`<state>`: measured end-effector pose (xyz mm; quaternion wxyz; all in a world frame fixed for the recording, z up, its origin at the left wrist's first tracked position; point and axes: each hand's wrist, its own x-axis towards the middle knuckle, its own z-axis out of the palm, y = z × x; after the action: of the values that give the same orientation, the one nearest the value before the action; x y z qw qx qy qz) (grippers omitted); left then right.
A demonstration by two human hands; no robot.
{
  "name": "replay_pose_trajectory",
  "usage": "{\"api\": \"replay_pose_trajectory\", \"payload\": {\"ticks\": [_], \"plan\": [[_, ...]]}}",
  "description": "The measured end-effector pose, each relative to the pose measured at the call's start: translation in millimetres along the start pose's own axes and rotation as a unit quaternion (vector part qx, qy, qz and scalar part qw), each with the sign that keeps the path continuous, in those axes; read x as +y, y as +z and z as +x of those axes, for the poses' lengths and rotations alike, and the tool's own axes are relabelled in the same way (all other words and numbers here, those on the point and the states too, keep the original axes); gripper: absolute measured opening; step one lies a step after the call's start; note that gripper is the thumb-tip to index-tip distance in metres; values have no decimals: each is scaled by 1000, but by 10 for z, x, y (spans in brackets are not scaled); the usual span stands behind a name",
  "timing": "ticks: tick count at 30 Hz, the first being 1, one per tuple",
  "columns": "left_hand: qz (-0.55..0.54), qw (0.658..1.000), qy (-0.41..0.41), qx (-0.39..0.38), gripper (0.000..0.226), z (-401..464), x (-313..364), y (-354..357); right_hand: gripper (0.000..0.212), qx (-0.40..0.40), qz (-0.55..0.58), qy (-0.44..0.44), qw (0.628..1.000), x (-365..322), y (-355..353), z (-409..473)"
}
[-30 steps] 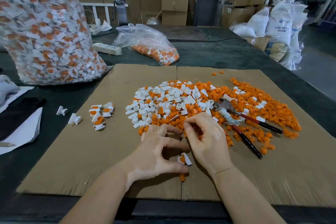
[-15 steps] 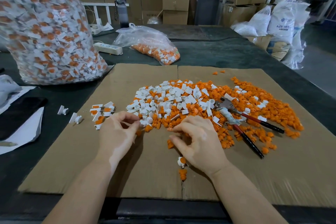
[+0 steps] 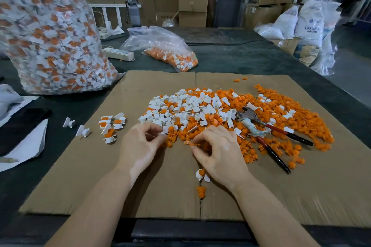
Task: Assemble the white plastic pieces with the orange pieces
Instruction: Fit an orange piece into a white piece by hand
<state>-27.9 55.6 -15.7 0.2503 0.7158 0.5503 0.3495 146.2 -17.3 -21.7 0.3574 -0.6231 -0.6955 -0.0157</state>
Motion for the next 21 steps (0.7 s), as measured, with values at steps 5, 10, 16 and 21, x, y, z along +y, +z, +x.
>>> {"api": "replay_pose_trajectory", "payload": {"ticks": [5, 10, 16, 21], "plan": [[58, 998, 25, -15, 6, 98, 132, 64, 5, 52, 14, 5, 999, -7, -20, -14], [140, 987, 35, -64, 21, 161, 187, 150, 6, 66, 28, 12, 997, 0, -17, -25], [128, 989, 48, -52, 17, 129, 194, 141, 7, 100, 21, 14, 995, 11, -20, -37], [63, 996, 65, -17, 7, 122, 286, 188, 11, 128, 1, 34, 991, 25, -23, -44]]}}
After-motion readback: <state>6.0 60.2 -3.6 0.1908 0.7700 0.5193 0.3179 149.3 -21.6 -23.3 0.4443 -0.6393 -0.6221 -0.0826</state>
